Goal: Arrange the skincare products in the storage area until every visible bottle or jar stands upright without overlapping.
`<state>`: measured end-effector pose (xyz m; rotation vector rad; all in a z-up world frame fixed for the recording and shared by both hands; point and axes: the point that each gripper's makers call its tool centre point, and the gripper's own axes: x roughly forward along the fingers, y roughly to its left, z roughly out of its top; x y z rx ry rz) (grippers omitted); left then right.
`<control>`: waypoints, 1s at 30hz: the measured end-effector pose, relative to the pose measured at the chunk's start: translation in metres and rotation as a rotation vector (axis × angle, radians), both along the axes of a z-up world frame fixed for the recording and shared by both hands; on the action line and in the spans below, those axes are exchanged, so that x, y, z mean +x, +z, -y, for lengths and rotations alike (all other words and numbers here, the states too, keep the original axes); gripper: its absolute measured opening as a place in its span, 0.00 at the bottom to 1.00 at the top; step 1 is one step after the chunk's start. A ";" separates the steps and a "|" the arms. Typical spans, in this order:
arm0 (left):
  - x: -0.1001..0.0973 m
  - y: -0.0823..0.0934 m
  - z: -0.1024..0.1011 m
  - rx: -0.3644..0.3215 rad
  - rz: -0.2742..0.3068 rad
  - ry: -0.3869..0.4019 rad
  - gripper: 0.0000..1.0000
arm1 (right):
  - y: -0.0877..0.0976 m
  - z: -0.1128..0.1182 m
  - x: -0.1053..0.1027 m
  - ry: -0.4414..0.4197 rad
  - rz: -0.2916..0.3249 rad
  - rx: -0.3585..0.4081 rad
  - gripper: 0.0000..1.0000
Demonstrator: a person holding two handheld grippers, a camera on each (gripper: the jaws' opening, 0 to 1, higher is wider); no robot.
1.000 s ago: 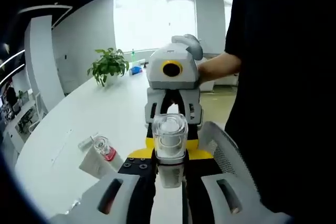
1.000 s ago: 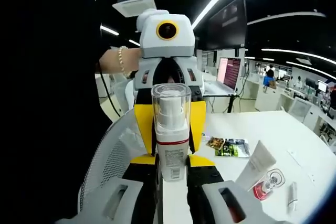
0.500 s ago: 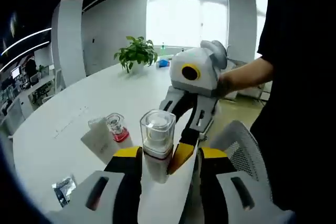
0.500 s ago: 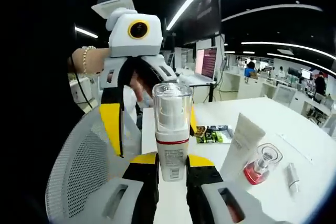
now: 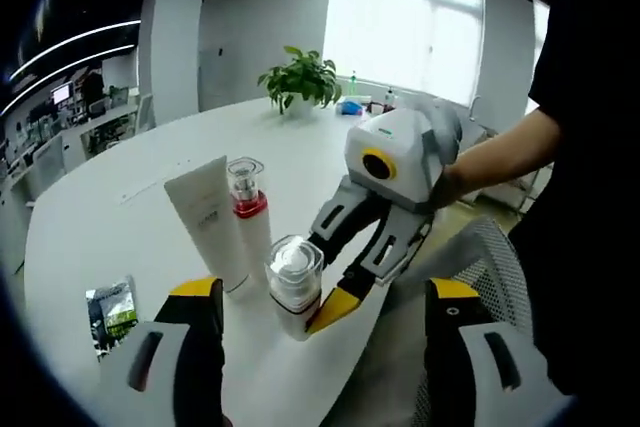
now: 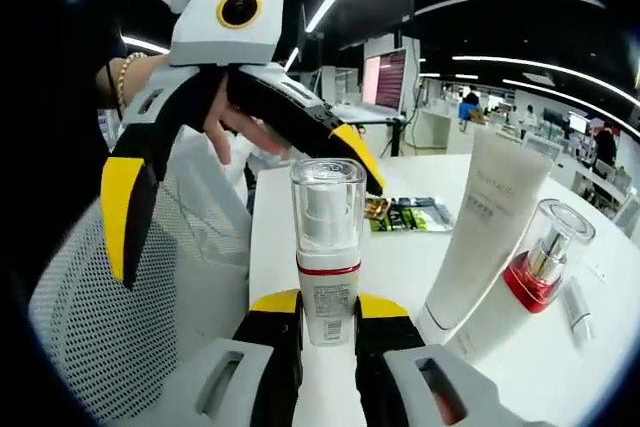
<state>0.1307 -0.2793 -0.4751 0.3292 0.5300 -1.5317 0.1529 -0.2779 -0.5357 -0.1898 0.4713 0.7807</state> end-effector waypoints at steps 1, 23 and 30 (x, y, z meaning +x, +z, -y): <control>0.002 -0.002 -0.003 -0.001 -0.008 0.019 0.81 | -0.002 0.000 0.000 0.001 -0.005 0.000 0.10; 0.021 -0.016 -0.029 0.005 -0.054 0.145 0.91 | -0.045 0.013 0.007 -0.002 -0.010 -0.066 0.10; 0.021 -0.017 -0.025 0.004 -0.063 0.143 0.91 | -0.044 0.015 0.012 0.002 -0.003 -0.058 0.10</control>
